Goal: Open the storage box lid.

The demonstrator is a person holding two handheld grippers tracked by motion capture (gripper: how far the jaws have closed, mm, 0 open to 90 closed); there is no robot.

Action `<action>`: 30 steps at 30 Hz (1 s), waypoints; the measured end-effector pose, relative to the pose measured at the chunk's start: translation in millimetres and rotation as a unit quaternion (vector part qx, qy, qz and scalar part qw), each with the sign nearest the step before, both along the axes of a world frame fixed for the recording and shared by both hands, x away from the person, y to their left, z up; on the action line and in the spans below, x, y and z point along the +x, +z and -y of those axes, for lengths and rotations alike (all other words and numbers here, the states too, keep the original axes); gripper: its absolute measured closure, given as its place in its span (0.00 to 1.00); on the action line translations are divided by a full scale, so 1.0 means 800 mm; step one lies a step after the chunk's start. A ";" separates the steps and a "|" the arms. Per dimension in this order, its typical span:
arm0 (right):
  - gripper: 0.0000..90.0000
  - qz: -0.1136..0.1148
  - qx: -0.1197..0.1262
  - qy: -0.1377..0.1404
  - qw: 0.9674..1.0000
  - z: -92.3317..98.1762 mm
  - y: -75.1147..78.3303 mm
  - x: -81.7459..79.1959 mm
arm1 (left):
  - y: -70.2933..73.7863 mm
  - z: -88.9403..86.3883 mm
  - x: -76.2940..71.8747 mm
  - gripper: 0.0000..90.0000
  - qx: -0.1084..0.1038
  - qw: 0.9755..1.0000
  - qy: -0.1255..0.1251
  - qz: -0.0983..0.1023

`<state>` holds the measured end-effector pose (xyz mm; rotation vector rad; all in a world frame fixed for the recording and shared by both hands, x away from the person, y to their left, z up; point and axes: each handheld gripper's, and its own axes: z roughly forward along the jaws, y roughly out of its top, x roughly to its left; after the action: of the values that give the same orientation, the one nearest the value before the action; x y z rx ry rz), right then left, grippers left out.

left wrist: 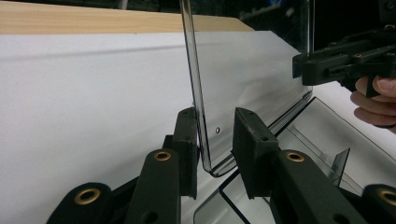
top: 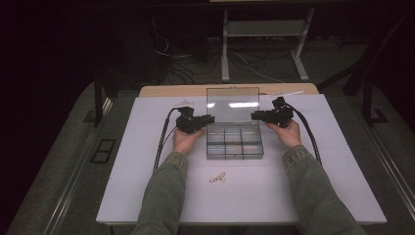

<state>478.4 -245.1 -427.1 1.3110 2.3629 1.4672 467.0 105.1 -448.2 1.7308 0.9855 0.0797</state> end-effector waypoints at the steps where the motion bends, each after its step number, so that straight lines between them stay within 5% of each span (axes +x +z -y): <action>1: 0.77 0.000 0.000 0.000 1.000 0.000 -0.001 0.001 | 0.000 0.000 0.000 0.77 -0.001 1.000 0.002 -0.001; 9: 0.75 -0.009 0.006 -0.014 1.000 0.000 -0.004 0.001 | 0.000 0.002 0.000 0.75 0.001 1.000 0.016 -0.012; 16: 0.69 -0.016 -0.003 -0.022 1.000 -0.003 -0.007 0.000 | -0.005 -0.001 0.002 0.73 -0.018 0.999 0.018 -0.031; 30: 0.64 -0.026 0.002 -0.019 0.999 -0.004 -0.012 0.001 | -0.004 0.004 0.002 0.68 -0.010 0.999 0.030 -0.032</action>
<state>479.4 -242.1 -436.4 1.4054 2.3534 1.4446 468.4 102.1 -451.6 1.6943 1.0817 0.0515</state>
